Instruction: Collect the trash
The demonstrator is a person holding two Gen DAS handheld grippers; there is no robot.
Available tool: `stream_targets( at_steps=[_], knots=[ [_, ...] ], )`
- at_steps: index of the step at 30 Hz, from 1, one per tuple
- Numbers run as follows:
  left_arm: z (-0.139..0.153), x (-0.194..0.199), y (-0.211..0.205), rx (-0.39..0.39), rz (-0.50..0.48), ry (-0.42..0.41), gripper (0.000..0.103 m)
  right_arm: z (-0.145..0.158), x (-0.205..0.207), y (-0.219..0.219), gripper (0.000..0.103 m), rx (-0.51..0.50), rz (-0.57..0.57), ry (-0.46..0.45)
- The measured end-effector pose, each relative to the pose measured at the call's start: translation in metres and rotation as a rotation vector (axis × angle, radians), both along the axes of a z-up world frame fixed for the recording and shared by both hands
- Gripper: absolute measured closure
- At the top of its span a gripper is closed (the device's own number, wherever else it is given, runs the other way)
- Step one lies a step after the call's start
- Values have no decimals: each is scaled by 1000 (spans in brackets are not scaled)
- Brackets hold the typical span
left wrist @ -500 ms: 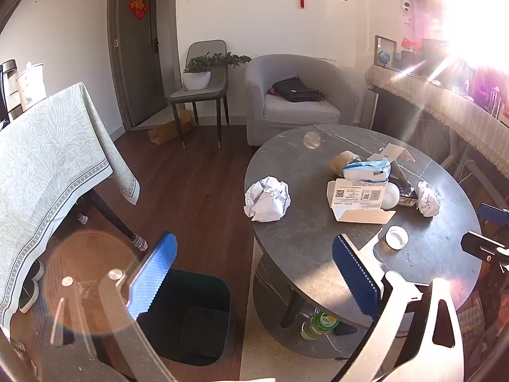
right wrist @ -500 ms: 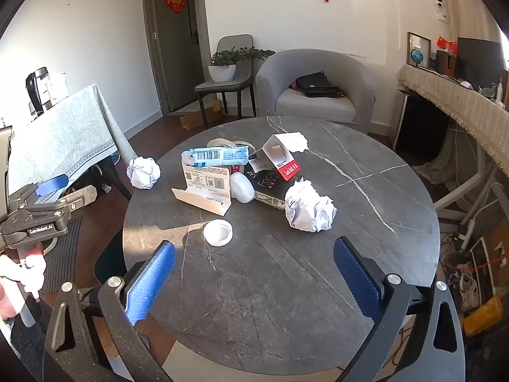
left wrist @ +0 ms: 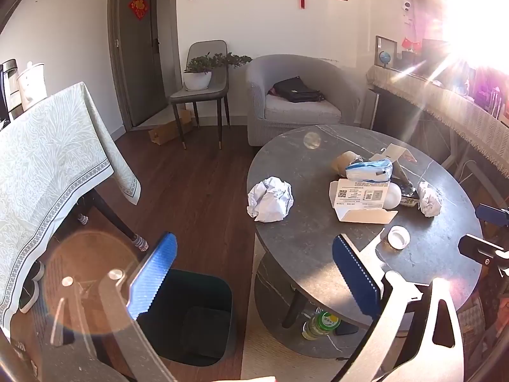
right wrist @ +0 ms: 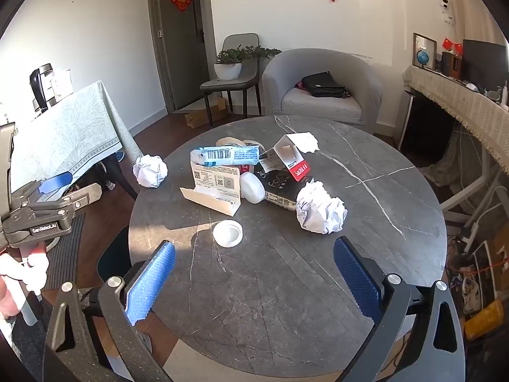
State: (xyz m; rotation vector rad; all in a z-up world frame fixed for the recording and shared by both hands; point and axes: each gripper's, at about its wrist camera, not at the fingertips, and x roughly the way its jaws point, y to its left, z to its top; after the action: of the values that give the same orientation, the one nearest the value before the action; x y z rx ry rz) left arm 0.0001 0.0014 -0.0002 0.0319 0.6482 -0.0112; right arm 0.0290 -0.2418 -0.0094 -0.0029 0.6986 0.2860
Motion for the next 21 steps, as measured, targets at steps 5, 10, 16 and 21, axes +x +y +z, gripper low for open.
stream_targets(
  at_steps=[5,10,16,21],
  knots=[
    [1,0,2,-4,-4,-1,3,1,1,3,3,-5,6,0],
    [1,1,1,-1,-4,0,3,1,0,6,3,-3,4,-3],
    [0,1,1,-6,-9,4,3,3,0,2,3,1,5,-3],
    [0,0,0,-5,-10,4,3,2,0,2,3,0,5,-2]
  ],
)
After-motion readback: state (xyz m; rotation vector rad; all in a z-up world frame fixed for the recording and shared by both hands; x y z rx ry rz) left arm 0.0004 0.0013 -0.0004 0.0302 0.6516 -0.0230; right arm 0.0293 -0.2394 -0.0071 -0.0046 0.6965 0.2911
